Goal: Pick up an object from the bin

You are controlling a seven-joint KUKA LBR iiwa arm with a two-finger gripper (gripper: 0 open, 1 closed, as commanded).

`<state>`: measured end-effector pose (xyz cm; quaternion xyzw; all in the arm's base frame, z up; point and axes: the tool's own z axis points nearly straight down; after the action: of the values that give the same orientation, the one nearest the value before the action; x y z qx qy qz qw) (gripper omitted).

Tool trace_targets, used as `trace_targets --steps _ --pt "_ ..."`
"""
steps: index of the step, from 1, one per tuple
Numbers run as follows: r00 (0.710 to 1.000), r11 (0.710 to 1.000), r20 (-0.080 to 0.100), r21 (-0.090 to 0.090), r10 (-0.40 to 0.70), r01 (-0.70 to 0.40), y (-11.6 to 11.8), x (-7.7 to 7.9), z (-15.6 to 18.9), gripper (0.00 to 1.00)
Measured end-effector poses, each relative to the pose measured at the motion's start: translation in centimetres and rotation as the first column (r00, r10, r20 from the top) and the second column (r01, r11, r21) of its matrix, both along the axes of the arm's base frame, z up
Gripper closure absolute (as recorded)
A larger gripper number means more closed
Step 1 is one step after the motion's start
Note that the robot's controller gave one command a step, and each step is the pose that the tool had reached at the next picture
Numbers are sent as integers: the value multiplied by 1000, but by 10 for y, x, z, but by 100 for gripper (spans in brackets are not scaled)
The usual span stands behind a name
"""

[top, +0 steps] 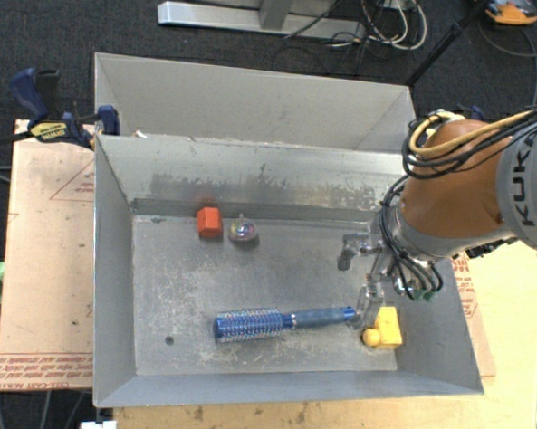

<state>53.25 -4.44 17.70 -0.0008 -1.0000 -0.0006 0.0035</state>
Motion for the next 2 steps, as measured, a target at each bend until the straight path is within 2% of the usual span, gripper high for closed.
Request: trace_targets --steps 1,2 --pt "992 992 1 3 130 -130 88 -16 -111 0" --pt "933 933 11 -1 360 -360 94 -13 -77 0"
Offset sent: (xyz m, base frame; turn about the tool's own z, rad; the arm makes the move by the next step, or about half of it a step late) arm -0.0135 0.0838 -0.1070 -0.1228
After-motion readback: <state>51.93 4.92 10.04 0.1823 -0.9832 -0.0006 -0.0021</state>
